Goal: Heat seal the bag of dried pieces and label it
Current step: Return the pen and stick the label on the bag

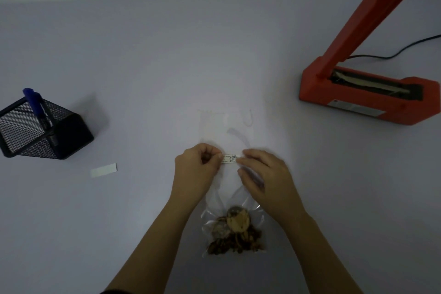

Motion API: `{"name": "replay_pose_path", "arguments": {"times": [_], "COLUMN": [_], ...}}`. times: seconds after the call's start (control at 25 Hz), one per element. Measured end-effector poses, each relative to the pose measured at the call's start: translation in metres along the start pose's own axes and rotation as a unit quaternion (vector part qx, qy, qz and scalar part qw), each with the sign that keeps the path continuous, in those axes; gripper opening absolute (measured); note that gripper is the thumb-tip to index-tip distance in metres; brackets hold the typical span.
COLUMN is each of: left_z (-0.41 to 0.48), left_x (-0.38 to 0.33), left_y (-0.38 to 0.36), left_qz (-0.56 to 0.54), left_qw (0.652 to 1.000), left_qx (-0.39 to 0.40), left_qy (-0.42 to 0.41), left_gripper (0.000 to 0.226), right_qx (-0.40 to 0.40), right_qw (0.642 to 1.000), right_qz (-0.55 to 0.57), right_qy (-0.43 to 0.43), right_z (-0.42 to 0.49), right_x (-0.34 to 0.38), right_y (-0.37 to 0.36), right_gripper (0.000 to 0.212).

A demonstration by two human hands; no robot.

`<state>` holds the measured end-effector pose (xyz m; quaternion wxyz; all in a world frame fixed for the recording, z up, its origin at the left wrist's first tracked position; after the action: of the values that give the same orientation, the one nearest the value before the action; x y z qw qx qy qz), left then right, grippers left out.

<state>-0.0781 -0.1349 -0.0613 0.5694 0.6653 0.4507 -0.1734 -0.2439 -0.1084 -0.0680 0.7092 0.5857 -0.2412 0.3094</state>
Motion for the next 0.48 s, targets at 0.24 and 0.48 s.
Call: {"name": "replay_pose_path", "arguments": {"times": [0.24,0.48], "left_z": [-0.007,-0.029], "left_x": [-0.008,-0.009], "left_y": [-0.003,-0.008], "left_qz": [0.057,0.177], "left_qw": [0.991,0.92], "left_qx": [-0.046,-0.108], "left_qy": [-0.111,-0.332], "left_gripper": [0.003,0.023], "right_qx": [-0.008,-0.009], "right_qw": [0.999,0.995], "right_qz": [-0.039,-0.093], "right_qy": [0.023,0.042], "right_z": [-0.002,-0.005], "right_x": [0.002,0.006], "right_y": [-0.001,-0.004], "right_gripper": [0.022,0.027]}}
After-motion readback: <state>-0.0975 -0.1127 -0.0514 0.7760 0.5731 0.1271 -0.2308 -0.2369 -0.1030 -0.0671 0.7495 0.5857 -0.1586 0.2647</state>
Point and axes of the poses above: each hand's wrist, its own z-axis towards the middle knuckle, its own y-axis out of the back of the hand, x = y × z, the point moved 6 cm from there along z, towards the middle knuckle, and after that the axes turned 11 degrees about -x, right-handed, at the moved point
